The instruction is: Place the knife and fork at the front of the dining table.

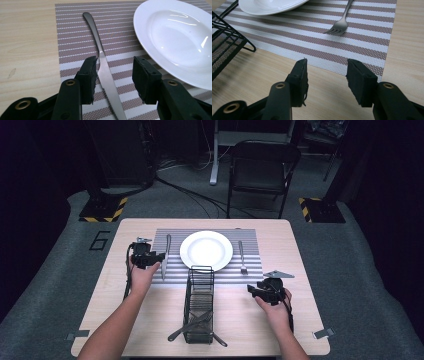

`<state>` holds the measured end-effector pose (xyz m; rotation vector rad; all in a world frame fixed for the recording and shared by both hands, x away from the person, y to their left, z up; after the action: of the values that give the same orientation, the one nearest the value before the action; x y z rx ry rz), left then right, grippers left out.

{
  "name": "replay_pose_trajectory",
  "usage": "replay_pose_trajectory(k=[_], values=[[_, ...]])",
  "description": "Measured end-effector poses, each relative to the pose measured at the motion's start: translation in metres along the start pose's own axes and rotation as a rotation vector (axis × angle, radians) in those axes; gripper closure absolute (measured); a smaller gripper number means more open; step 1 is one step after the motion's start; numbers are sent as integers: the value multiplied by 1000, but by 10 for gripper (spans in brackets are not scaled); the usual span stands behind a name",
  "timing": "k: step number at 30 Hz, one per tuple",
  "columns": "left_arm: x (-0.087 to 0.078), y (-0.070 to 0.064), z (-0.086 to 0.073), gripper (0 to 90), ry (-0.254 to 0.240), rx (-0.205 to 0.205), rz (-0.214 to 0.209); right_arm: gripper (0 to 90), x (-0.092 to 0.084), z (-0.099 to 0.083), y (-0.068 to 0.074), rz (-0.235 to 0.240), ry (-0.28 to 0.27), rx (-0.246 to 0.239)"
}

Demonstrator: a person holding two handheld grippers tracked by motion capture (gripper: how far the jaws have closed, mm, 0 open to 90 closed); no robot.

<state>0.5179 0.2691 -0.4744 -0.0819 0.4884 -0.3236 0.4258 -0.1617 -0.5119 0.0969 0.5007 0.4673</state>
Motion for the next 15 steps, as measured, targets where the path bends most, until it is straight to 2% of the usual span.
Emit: replay_pose_trajectory(k=[7,15], values=[[-20,3,-1,514,-12,8,-31,508,-2,0,-1,-4,-5,-3],[-44,-1,-1,484,-19,47,-59,508,-4,0,-2,-7,-8,3]])
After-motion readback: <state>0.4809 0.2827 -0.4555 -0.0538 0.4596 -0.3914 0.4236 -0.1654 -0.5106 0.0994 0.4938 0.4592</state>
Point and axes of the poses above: each handheld gripper's, and its own axes: x roughly forward along the jaws, z roughly out of its top, y roughly to its left, the point moved 2 cm from there along x, roughly forward along the jaws, and after that the axes turned 14 degrees about -y, right-handed, at the moved point
